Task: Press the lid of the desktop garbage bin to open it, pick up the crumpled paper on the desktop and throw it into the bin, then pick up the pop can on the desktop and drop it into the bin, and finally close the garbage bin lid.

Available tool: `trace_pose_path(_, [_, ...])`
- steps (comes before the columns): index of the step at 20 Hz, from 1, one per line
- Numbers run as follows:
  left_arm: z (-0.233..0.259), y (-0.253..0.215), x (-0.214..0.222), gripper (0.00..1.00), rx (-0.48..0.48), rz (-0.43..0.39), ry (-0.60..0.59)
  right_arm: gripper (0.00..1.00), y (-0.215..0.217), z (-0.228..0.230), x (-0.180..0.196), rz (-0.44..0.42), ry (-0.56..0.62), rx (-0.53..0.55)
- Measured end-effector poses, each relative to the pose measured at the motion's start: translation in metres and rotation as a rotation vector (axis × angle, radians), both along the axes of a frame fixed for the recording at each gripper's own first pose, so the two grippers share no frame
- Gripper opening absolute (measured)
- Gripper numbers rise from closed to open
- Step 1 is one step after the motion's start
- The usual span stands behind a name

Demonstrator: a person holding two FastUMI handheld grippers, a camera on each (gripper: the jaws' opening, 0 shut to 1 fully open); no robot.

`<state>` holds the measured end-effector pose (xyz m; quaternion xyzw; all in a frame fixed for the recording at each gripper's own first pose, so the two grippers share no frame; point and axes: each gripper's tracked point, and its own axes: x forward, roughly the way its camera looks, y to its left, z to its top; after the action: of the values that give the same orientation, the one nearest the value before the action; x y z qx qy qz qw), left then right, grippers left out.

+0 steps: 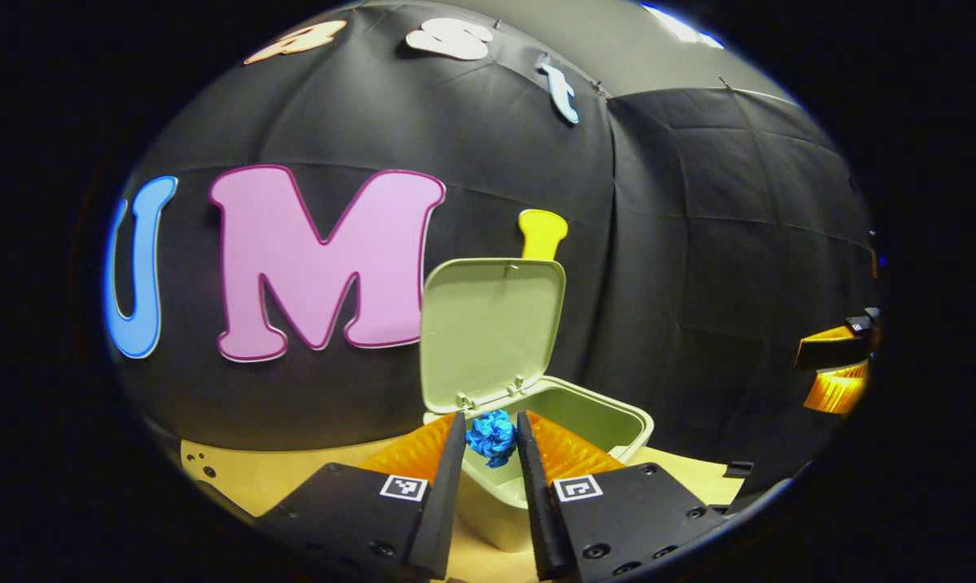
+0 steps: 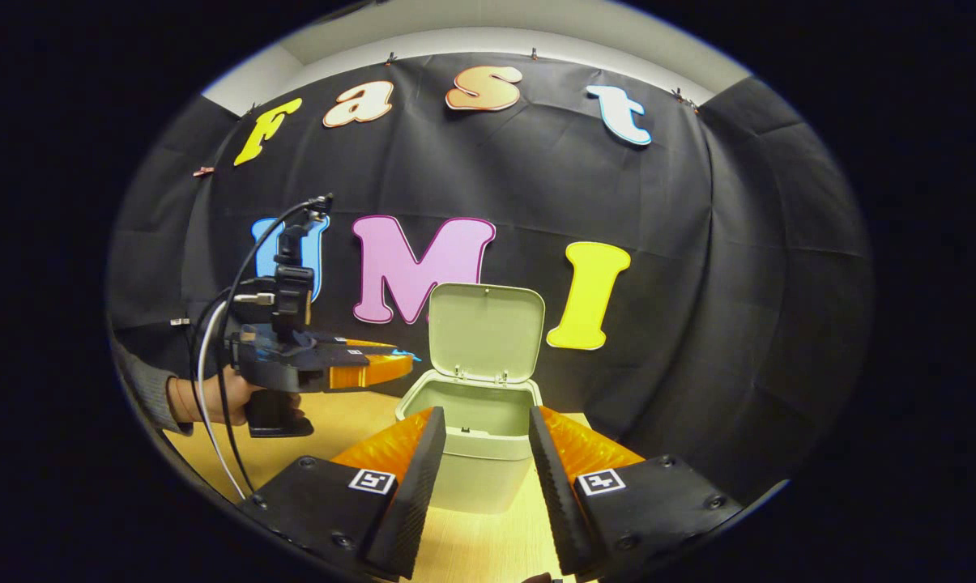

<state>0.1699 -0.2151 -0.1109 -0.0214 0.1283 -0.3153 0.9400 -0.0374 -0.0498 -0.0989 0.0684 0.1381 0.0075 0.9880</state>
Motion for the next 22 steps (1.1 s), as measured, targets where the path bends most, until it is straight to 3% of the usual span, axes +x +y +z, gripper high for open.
trace_pose_path(9, [-0.042,-0.042,0.007,0.42,0.096,-0.072,0.050,0.69,-0.015,-0.009,-0.014,-0.052,0.028,0.001])
trace_pose_path(20, [-0.074,-0.048,0.007,0.48,0.144,-0.093,0.138,0.71,-0.021,-0.018,-0.014,-0.065,0.045,0.013])
trace_pose_path(22, [-0.072,-0.048,0.006,0.58,0.144,-0.098,0.135,0.71,-0.019,-0.019,-0.013,-0.060,0.047,0.018])
